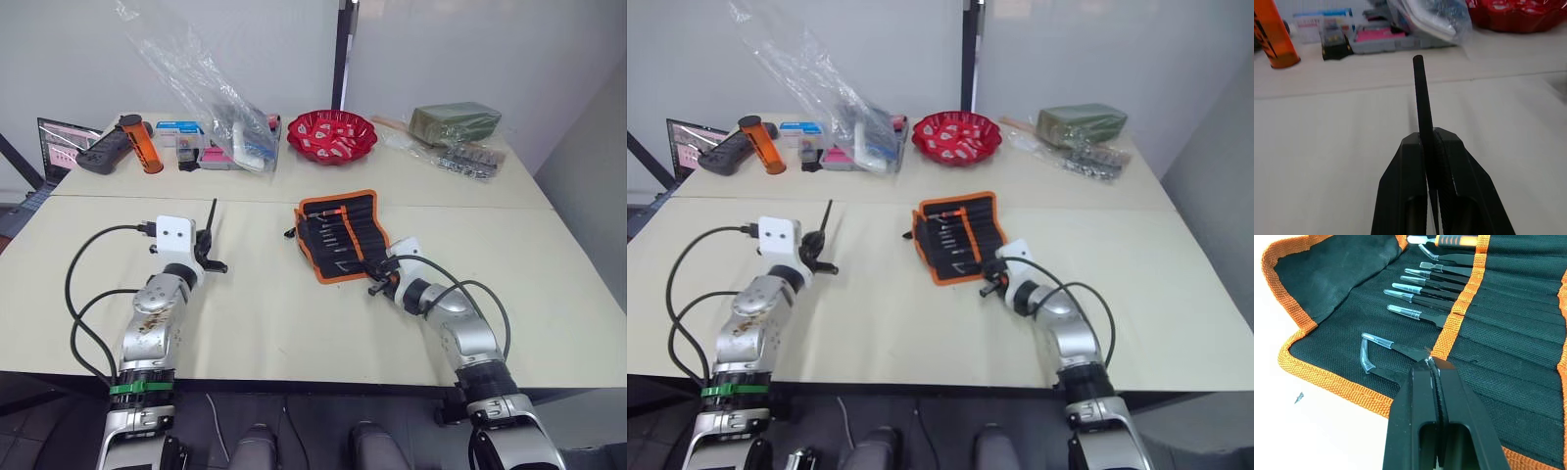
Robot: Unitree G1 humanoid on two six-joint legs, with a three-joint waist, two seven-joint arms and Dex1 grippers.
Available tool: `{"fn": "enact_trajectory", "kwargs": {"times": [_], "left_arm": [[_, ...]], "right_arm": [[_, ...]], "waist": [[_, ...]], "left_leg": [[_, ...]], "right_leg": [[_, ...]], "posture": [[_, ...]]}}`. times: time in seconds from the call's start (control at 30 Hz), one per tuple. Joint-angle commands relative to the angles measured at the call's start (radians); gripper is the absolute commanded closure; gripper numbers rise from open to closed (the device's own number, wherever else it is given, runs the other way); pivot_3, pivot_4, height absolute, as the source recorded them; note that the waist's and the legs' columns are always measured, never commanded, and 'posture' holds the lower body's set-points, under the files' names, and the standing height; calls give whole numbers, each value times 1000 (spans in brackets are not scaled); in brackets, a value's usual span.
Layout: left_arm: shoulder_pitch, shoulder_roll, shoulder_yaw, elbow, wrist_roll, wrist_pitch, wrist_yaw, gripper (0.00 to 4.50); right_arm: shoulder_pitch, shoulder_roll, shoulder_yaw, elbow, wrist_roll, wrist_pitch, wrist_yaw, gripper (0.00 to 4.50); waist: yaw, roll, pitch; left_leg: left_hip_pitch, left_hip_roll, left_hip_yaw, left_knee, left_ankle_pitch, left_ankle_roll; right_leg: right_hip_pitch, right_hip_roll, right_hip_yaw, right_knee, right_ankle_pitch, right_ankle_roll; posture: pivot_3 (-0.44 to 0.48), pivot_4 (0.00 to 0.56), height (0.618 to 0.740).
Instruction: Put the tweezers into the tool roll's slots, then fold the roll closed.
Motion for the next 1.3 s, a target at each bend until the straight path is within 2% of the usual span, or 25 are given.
{"fn": "enact_trajectory", "kwargs": {"times": [0.03,0.17,0.23,0.33,0.57,0.73,0.93,1.3], "left_arm": [[-14,45,-26,-85,-37,-14,-107,4453],[-54,112,-114,-131,-88,10,-311,4453],[-128,142,-178,-118,-108,26,-435,4453],[-250,156,-251,-35,-84,19,-529,4453],[-607,78,-448,353,44,-69,-727,4453],[-754,-19,-541,618,129,-103,-808,4453],[-785,-48,-612,768,239,-153,-852,4453],[-730,-36,-598,761,276,-162,-881,4453]], "right_arm": [[25,-20,-9,-27,-9,47,-9,4500],[45,-35,-1,-90,-22,83,-27,4500],[57,-35,3,-119,-19,106,-36,4500],[66,-31,6,-127,-21,121,-51,4500],[58,-16,23,-86,-31,118,-68,4500],[56,-14,25,-73,-34,116,-74,4500],[72,-8,16,-87,-30,123,-90,4500],[58,-4,11,-72,-30,121,-94,4500]], "waist": [[2,1,1],[4,3,3],[8,4,3],[10,4,3],[2,4,3],[-4,4,3],[-5,5,4],[-3,5,4]], "left_leg": [[-1,0,0,0,0,0],[-4,0,0,1,0,0],[-9,0,-1,1,0,0],[-13,-1,-1,3,0,0],[-13,-1,0,2,0,0],[-13,-1,0,2,0,0],[-14,-1,0,2,0,0],[-14,-1,0,3,0,0]], "right_leg": [[-1,0,0,0,0,0],[-3,0,0,0,0,0],[-7,0,0,1,1,-1],[-13,0,0,2,3,-4],[-13,0,0,2,3,-3],[-13,0,0,2,1,0],[-14,0,0,4,-1,3],[-14,0,0,4,-1,3]], "posture": [[0,150,740],[0,150,740],[0,150,740],[0,150,740],[0,150,740],[0,150,740],[0,150,740],[0,150,740]]}}
